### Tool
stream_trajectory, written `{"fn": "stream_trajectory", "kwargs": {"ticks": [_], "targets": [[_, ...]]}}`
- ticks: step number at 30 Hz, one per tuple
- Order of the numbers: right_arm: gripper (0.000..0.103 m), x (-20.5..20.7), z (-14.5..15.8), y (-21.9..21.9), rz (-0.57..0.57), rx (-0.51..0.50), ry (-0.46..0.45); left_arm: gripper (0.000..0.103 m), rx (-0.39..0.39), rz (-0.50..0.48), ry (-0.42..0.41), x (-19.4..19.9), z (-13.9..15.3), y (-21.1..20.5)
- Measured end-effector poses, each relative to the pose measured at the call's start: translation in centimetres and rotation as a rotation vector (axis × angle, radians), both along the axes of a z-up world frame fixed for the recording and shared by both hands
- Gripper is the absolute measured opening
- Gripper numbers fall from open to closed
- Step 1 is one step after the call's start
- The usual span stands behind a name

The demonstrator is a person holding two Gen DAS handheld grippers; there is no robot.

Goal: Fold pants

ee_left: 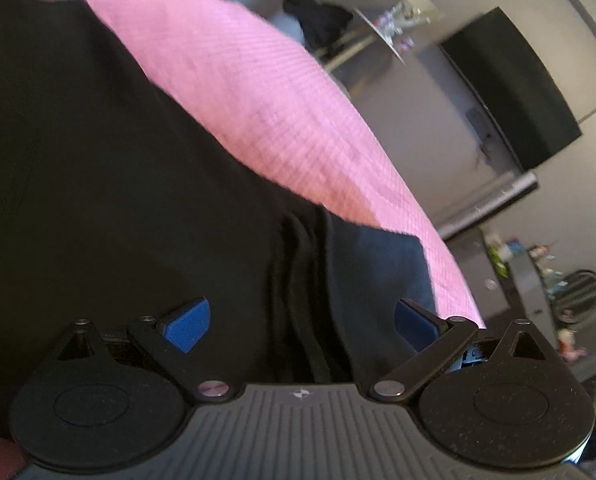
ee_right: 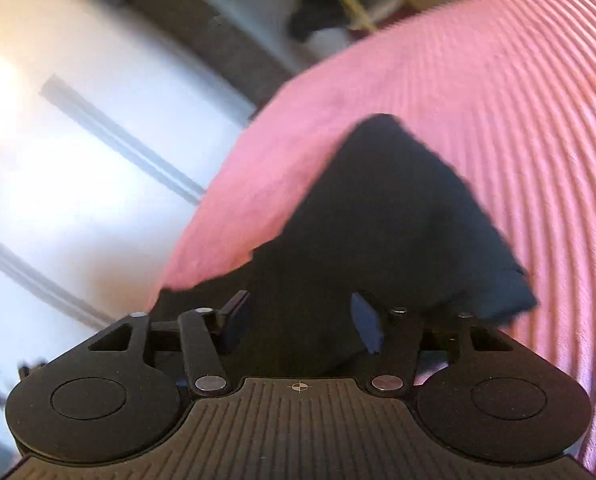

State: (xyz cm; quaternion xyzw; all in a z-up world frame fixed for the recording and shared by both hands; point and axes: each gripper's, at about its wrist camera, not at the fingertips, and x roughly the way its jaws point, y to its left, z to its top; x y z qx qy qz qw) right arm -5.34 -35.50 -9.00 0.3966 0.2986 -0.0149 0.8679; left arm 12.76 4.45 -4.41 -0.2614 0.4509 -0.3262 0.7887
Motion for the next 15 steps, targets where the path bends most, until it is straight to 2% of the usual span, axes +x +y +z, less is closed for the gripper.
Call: {"fn": "stream_trajectory", "kwargs": {"ticks": [1,2,3,4,6,8,11,12,13,14,15], "targets": [[0.043,0.1,0.0,0.2,-0.018,-0.037,0.002,0.099,-0.014,-0.01,0.018,0.3,-0.2,-0.3],[0.04,0.3,0.0,0.2,-0.038,-0.077,0.007,0.099,-0.029,-0.017,0.033,0.4,-0.5,-0.5],[0.031,0.4,-0.4,0.6,-0.06,-0.115,0.03,0.099,-0.048,-0.028,0.052,0.8,-0.8,-0.9],[0.016,0.6,-1.0,0.4,-0.075,-0.134,0.063,0.099,-0.059,-0.036,0.067,1.0,-1.0,-1.2],[0.005,1.2,-2.2,0.0,-0.102,-0.121,0.126,0.099,-0.072,-0.047,0.08,1.2,-1.2,-1.9],[0.005,1.6,-2.8,-0.7,-0.11,-0.072,0.128,0.099,-0.07,-0.066,0.083,1.3,-1.4,-2.8],[0.005,1.5,-3.1,-0.9,-0.109,-0.061,0.112,0.098,-0.094,-0.099,0.092,1.4,-1.7,-3.8],[0.005,1.0,-3.1,-0.8,-0.108,-0.061,0.107,0.094,-0.114,-0.102,0.098,1.5,-1.9,-4.0],[0.005,0.0,-3.1,-0.8,-0.107,-0.059,0.104,0.082,-0.138,-0.107,0.113,1.5,-2.0,-4.4],[0.006,-0.1,-3.5,-1.1,-0.106,-0.054,0.099,0.064,-0.151,-0.103,0.136,1.7,-2.4,-4.7],[0.007,-0.1,-3.6,-1.2,-0.106,-0.048,0.093,0.054,-0.153,-0.094,0.158,1.9,-2.9,-5.1]]}}
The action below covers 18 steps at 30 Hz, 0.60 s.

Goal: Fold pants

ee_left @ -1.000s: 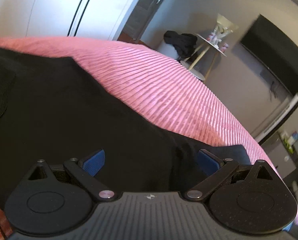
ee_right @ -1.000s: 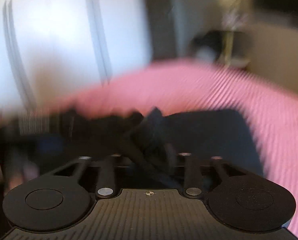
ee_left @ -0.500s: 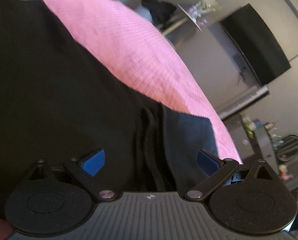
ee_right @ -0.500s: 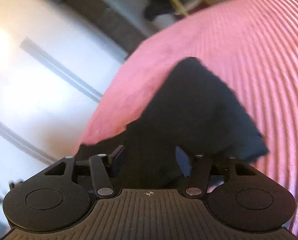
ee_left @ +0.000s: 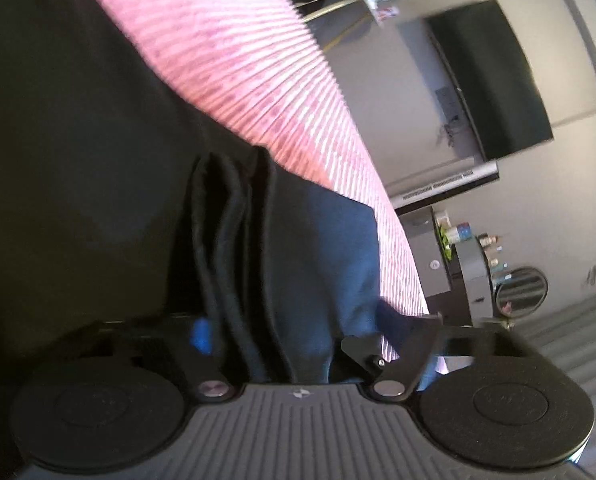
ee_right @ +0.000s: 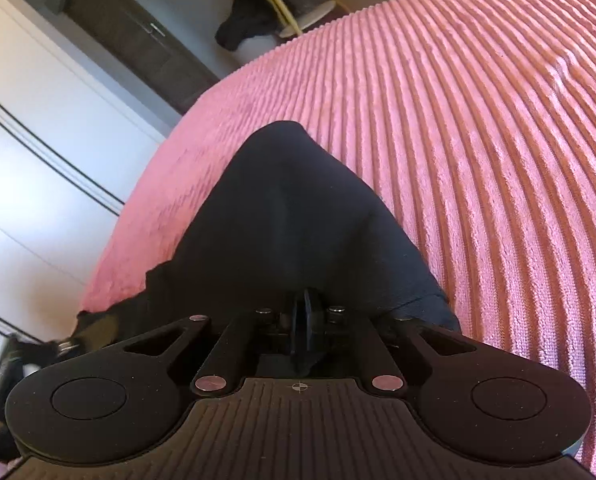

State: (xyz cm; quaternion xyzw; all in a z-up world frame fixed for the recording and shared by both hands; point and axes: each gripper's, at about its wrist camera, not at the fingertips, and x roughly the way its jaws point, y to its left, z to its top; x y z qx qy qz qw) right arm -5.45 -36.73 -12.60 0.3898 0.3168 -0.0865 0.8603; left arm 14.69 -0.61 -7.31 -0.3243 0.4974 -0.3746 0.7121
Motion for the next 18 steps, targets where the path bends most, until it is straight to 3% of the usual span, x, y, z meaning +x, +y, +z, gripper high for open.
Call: {"fn": "stream_trajectory", "kwargs": {"ticks": [1,2,3,5,6,9,10,12,15,18], "targets": [[0.009,0.7,-0.1,-0.6,0.004,0.004,-0.007,0.038,0.005,0.008,0.015,0.2,-0.5,-0.4],[0.01,0.6,-0.2,-0.6,0.009,0.002,-0.013,0.03,0.016,0.011,0.022,0.4,-0.8,-0.8],[0.012,0.5,-0.1,-0.3,0.018,-0.004,-0.017,0.028,0.022,0.013,0.025,0.5,-1.0,-1.1],[0.021,0.5,0.3,0.1,0.042,-0.007,-0.033,0.007,0.05,0.024,0.031,0.7,-0.9,-1.3],[0.028,0.6,0.2,0.0,0.058,0.013,-0.053,0.007,0.079,0.031,0.028,0.7,-0.8,-1.2],[0.034,-0.5,1.0,-0.2,0.076,0.068,-0.13,0.007,0.121,0.052,-0.017,0.6,0.9,-0.1],[0.046,-0.9,1.4,-0.3,0.069,0.067,-0.156,0.007,0.136,0.053,-0.048,0.5,2.0,0.6],[0.054,-1.8,2.1,-0.5,0.047,0.061,-0.206,0.007,0.167,0.052,-0.116,0.7,4.3,2.7],[0.052,-1.9,2.2,-0.4,0.066,0.075,-0.205,0.007,0.272,0.089,-0.229,-0.2,6.9,6.3],[0.053,-0.8,2.0,0.7,0.109,0.025,-0.134,0.007,0.469,0.145,-0.304,-1.1,6.8,9.2]]}}
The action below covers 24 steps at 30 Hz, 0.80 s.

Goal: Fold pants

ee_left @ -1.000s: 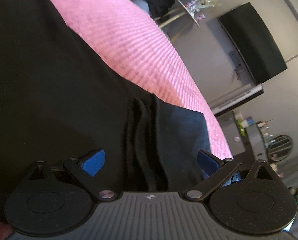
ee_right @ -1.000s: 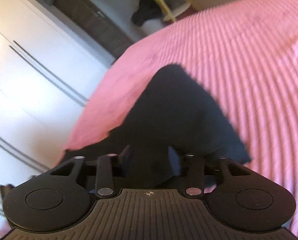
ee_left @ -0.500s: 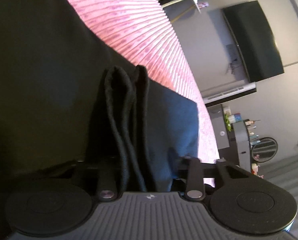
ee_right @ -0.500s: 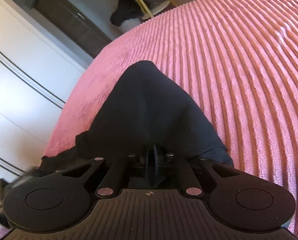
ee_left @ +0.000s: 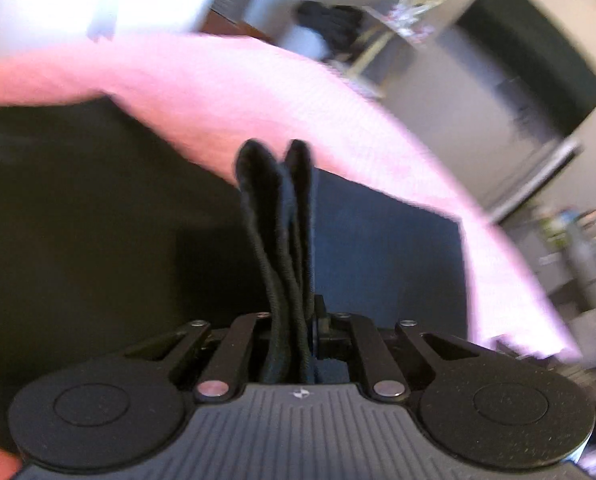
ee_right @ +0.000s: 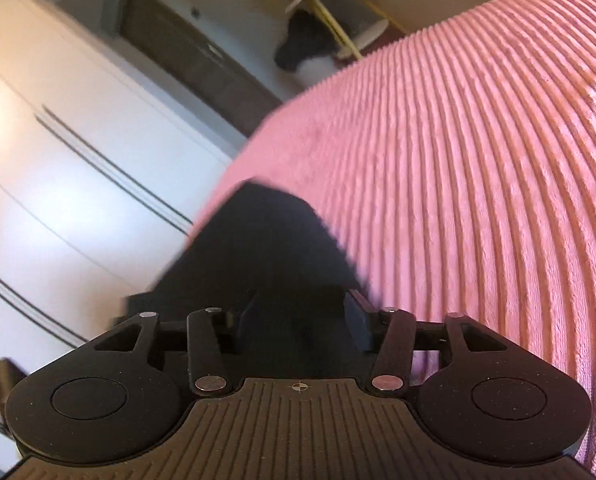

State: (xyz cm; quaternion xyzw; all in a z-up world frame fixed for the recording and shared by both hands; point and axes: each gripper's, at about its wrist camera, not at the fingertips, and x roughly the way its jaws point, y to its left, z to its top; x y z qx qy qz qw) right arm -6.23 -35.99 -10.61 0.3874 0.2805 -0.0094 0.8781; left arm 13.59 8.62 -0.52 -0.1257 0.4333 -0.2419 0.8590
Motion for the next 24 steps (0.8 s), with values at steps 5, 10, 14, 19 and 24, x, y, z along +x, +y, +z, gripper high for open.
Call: {"fn": "stream_trajectory", "kwargs": {"ticks": [5,10,14,19,24], "targets": [[0.034,1.8,0.7,2.7,0.063,-0.176,0.082,0.021,-0.041,0.145,0.074,-0.3,-3.6,3.3],[0.012,4.2,2.8,5.3,0.089,-0.389,0.058,0.04,-0.061,0.117,0.042,-0.5,-3.6,2.3],[0.011,9.3,2.1,7.5,0.161,-0.518,0.114,0.04,-0.067,0.117,0.04,-0.4,-3.9,1.6],[0.003,13.0,-0.7,8.3,0.173,-0.633,0.15,0.039,-0.194,0.161,0.1,0.9,-5.0,3.8],[0.004,10.8,-0.5,7.8,0.157,-0.558,0.141,0.037,-0.232,0.164,0.104,1.1,-5.4,4.6]]}}
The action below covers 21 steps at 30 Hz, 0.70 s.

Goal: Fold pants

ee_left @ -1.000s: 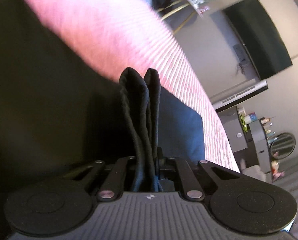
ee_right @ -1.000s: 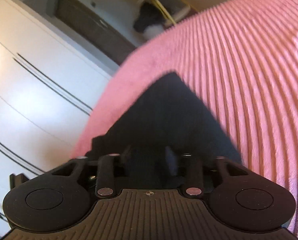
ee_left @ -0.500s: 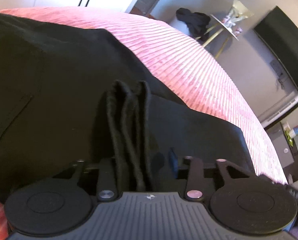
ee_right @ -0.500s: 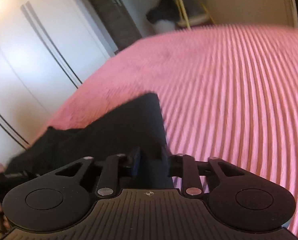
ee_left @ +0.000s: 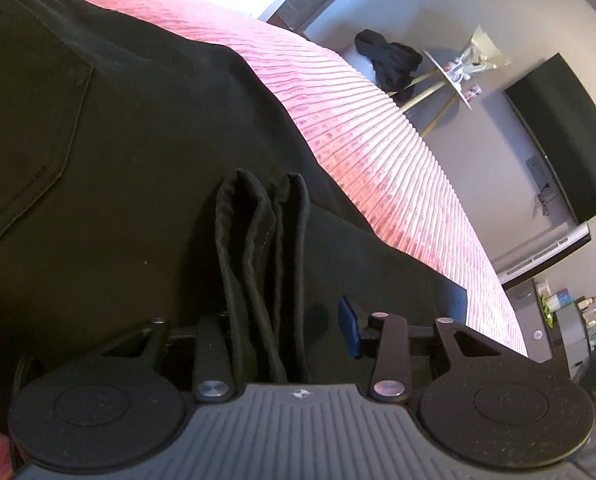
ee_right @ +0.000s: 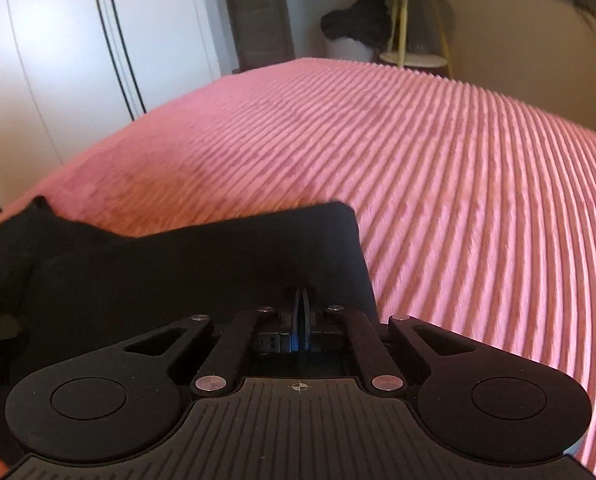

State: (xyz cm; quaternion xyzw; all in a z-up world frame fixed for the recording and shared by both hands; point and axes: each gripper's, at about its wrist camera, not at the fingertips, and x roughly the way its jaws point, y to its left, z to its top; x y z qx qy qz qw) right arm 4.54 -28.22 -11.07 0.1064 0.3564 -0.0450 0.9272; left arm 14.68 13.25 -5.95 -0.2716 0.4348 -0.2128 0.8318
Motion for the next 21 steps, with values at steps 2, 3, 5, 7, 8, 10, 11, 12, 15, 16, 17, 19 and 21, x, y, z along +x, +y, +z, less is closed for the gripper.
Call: {"fn": "stream_trajectory", "kwargs": {"ticks": [2,3,5,7,8,10,11,12,15,16,17,19,21], "targets": [[0.004,-1.7,0.3,0.2,-0.008,0.015,0.012,0.034,0.001,-0.004,-0.005,0.0,0.0,0.0],[0.007,-2.8,0.5,-0.1,-0.032,0.066,0.014,0.033,-0.001,-0.002,-0.006,0.1,-0.1,0.1],[0.012,-4.8,0.7,-0.6,-0.074,0.178,0.004,0.028,-0.005,0.005,-0.005,0.2,-0.2,0.3],[0.019,-6.2,0.7,-0.8,-0.094,0.233,-0.007,0.019,0.004,0.01,-0.004,0.3,-0.2,0.4],[0.022,-6.6,0.8,-0.7,-0.09,0.234,-0.012,0.016,0.016,0.012,-0.005,0.2,-0.2,0.4],[0.033,-6.7,1.0,-0.3,-0.073,0.224,-0.02,0.013,0.031,0.012,-0.018,0.0,0.0,0.2],[0.036,-6.6,1.2,-0.1,-0.064,0.229,-0.023,0.01,0.043,0.013,-0.029,-0.2,0.2,0.2],[0.038,-6.7,1.3,0.1,-0.053,0.241,-0.03,0.009,0.057,0.01,-0.044,-0.4,0.4,0.0],[0.038,-7.2,1.7,0.9,-0.011,0.269,-0.052,0.008,0.105,0.01,-0.121,-1.2,1.4,-0.6],[0.038,-7.4,1.6,1.3,0.001,0.263,-0.053,0.008,0.116,0.018,-0.16,-1.5,1.9,-0.7],[0.038,-7.5,1.7,1.6,0.012,0.256,-0.055,0.008,0.121,0.027,-0.202,-1.8,2.3,-0.7],[0.038,-7.6,1.7,2.0,0.035,0.253,-0.061,0.008,0.151,0.063,-0.268,-2.2,2.9,-0.7],[0.038,-7.7,1.8,1.9,0.034,0.248,-0.071,0.008,0.153,0.074,-0.26,-2.1,2.9,-0.6]]}}
